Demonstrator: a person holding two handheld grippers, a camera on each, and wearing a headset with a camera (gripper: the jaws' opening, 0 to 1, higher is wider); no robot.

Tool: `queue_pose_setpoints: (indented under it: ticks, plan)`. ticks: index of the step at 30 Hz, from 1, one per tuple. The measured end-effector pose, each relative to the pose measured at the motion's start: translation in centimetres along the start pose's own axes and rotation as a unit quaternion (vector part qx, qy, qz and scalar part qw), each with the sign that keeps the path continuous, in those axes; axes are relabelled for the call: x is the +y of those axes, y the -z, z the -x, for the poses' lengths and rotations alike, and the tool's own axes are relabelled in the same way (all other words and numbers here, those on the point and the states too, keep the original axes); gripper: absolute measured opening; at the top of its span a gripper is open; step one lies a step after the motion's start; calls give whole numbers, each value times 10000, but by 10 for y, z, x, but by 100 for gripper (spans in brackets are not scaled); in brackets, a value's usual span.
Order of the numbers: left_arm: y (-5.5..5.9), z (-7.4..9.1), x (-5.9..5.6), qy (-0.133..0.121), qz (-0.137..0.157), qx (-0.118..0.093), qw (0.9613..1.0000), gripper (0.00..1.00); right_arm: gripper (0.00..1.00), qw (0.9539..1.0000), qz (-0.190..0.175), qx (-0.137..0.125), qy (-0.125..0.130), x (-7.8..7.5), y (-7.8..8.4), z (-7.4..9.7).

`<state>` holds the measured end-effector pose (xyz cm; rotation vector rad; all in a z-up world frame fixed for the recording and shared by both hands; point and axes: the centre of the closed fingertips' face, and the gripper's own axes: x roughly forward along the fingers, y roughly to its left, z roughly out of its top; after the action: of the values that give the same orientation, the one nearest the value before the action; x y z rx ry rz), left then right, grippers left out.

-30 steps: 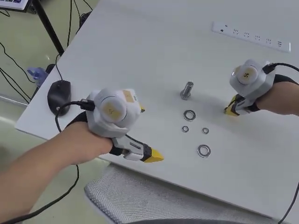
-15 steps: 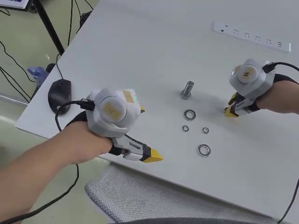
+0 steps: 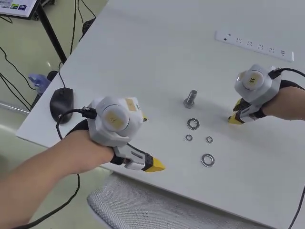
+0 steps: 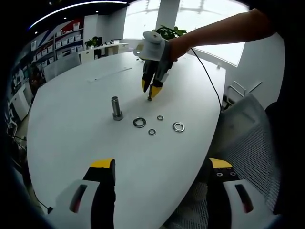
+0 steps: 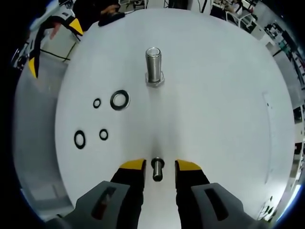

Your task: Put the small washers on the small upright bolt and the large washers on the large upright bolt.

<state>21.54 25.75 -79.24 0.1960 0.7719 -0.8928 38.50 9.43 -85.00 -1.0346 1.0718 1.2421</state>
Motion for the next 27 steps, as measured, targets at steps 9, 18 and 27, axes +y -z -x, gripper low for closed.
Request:
queue_pose_setpoints:
  ticks: [9,18,27]
  plan:
    - [-9,8,-2,-7,-5,-218,9998,79,28,9997,168,-198,-39,14,-25,5]
    - [-16,12,-1,-129,-116,-310,9994,85,32,9988,325,-309,-198,36,-39,7]
    - [-23,14,-3,-188,-133,-462,9987,93,34,9984,393,-322,-240,52,-40,12]
